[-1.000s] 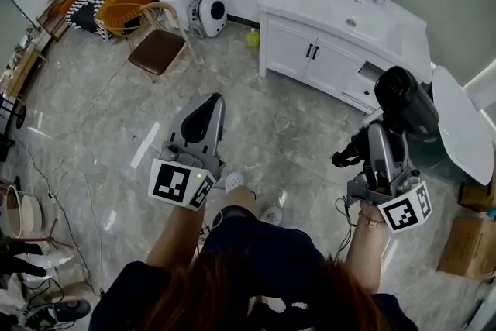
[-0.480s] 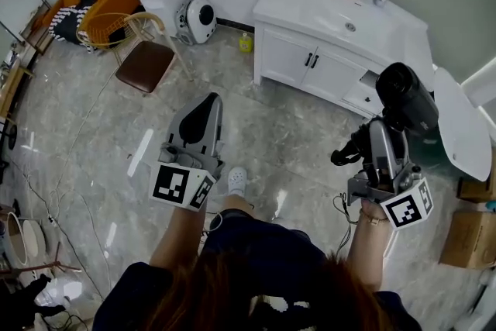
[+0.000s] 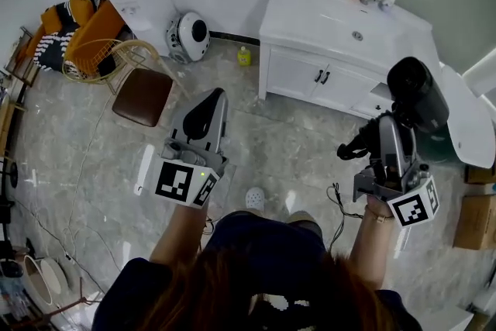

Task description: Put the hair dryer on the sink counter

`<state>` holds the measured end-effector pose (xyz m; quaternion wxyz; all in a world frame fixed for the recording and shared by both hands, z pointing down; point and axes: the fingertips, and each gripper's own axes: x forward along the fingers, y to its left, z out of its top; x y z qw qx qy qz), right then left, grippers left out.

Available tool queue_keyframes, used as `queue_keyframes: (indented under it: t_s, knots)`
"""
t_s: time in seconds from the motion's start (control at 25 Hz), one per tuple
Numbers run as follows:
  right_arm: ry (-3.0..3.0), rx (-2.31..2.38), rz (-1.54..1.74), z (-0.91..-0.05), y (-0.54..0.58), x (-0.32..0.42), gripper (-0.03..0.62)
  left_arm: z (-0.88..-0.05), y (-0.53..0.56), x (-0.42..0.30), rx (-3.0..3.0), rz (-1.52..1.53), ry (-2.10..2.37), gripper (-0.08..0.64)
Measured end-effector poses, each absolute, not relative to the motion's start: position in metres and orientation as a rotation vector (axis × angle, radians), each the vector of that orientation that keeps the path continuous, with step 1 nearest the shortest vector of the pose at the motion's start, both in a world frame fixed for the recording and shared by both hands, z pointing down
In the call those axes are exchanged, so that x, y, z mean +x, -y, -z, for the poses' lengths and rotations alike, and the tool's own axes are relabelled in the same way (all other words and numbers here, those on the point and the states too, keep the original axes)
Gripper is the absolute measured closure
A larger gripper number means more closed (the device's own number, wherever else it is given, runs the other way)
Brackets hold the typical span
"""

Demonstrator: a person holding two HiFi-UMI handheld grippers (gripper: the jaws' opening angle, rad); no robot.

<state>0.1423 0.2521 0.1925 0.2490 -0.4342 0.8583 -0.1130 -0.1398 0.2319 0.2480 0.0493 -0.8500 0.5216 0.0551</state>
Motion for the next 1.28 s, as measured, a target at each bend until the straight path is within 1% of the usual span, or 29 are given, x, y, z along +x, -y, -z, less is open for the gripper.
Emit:
queue_keyframes:
  t_s: [0.16,0.48,0.72,0.84,1.0,1.28]
  knots:
    - [-2.330,-1.206,0.365,-0.207,-0.225,0.122,0.327,-0.267,-0.198,-0.160,-2.635,-0.176,-1.594,0.541]
    - [-2.352,-1.215,0.417,-0.221,-0.145,0.103,0.327,-0.295,-0.132,-0.181,-2.671,-0.173,-1.654,0.541]
    - [-2.402,-1.126,0.430,-0.220,-0.100,0.090,0.327,-0.292,-0.110,-0.190,-2.609,-0.167,-1.734,0.541]
    - [-2.418,-1.072,0.442,-0.217,-0.051,0.088,0.327,-0.285,-0.075,-0.193,-2.568,-0.150,-1.778,0.541]
    - [-2.456,-1.008,0.471,-0.221,0.015,0.091,0.327,-0.279,-0.019,-0.186,-2.515,-0.145,-1.831,0.541]
    - [-2.476,-0.977,0.501,-0.221,0.109,0.124,0.327,-0.272,0.063,-0.167,-2.439,-0.147,-1.923,0.541]
